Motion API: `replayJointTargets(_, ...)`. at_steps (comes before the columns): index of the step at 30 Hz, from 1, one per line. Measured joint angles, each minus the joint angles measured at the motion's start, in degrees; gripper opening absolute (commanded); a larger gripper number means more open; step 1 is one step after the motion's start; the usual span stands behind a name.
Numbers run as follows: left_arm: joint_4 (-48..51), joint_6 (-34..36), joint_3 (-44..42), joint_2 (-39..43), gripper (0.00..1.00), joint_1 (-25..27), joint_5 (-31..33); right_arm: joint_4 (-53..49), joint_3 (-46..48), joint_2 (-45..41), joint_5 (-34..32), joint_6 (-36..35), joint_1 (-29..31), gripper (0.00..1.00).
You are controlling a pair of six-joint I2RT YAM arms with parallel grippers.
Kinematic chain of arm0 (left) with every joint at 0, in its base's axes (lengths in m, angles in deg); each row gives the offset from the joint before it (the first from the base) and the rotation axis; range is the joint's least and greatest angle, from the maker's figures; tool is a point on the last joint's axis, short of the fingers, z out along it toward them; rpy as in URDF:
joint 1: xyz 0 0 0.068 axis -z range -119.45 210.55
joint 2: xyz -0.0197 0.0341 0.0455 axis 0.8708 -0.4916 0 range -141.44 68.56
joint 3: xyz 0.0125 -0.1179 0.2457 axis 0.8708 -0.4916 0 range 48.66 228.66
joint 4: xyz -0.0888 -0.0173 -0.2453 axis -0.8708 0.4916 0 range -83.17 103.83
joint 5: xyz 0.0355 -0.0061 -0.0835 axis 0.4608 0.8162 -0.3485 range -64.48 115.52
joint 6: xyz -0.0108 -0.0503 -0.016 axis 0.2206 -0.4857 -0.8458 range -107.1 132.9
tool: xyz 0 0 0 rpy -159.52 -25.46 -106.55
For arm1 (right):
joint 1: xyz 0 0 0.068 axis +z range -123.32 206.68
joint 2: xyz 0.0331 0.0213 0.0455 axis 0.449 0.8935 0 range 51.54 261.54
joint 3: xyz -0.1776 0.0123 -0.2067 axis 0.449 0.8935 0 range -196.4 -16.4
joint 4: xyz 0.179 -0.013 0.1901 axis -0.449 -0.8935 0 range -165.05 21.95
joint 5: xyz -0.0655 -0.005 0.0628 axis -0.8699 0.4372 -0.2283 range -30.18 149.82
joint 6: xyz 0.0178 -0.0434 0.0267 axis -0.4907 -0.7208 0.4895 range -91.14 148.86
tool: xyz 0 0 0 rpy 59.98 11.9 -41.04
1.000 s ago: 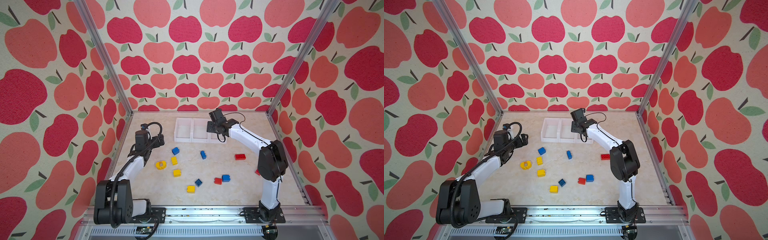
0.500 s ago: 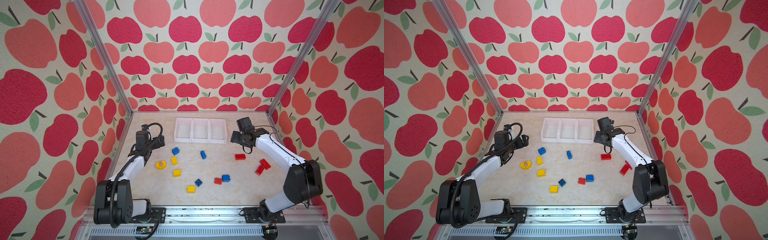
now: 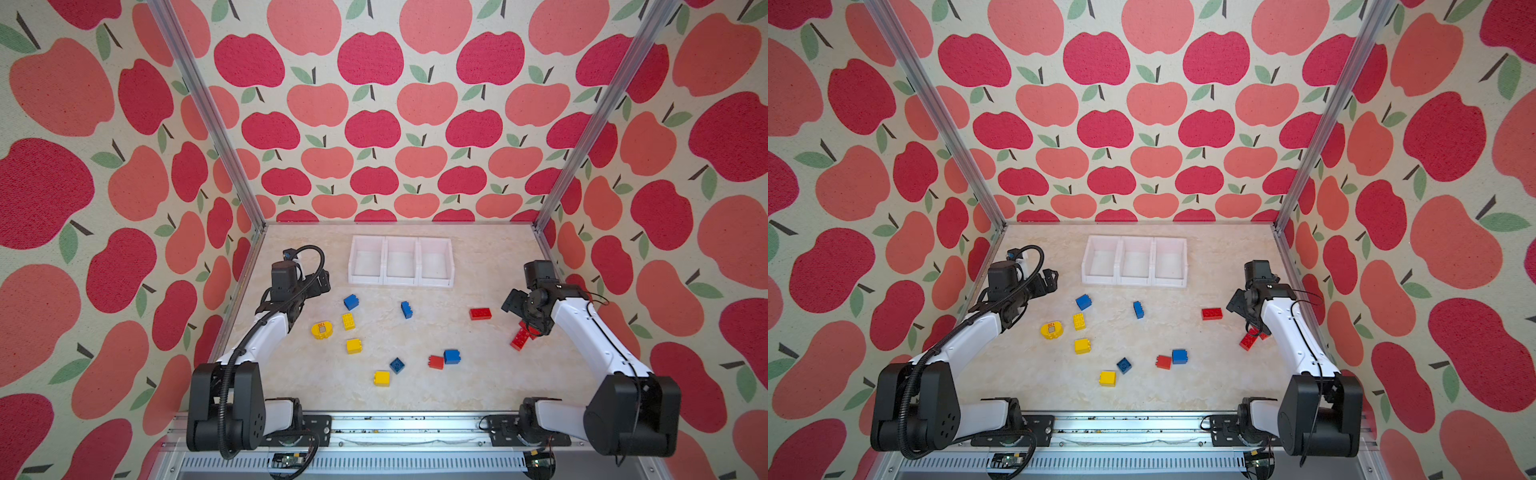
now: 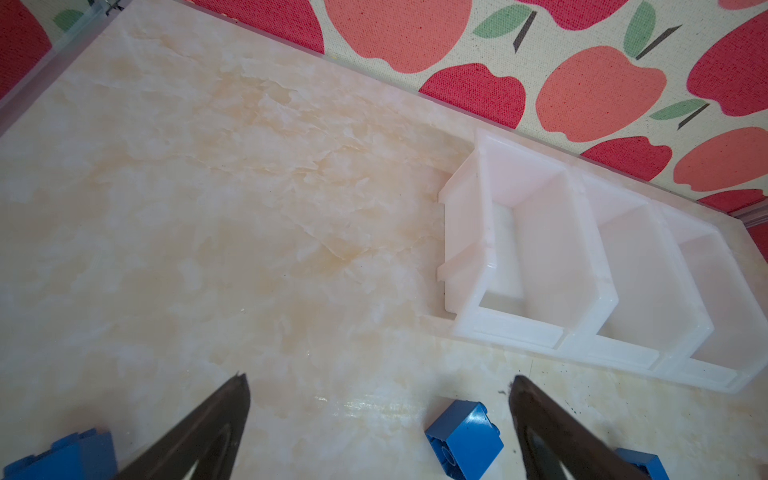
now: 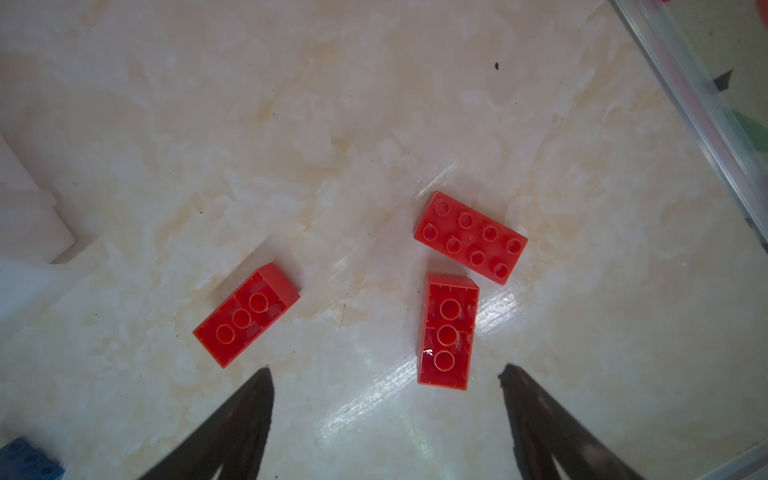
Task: Sort the legos into containers by color
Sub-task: 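Move the right gripper down onto a red brick and grasp it, then carry the red brick into the bin compartment nearest the right gripper and release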
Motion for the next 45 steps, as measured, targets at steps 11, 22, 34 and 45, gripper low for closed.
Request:
replayJointTargets(11,0.02,-1.36,0.26,-0.20,1.00,0.00,-1.36,3.02,9.18,-0.52,4.15,0.39,-6.36,0.73)
replayJointTargets(22,1.44,-1.38,0.59,-0.17,1.00,0.00,-1.46,10.62,12.13,6.08,5.53,0.42,-6.88,0.59)
replayJointTargets(34,3.52,-1.38,1.05,1.09,1.00,0.02,-1.44,15.34,12.74,8.72,5.75,0.37,-7.43,0.29)
replayJointTargets(45,6.60,-3.19,1.05,4.98,1.00,0.22,-1.29,14.75,12.63,5.57,6.40,-0.33,-3.39,0.21)
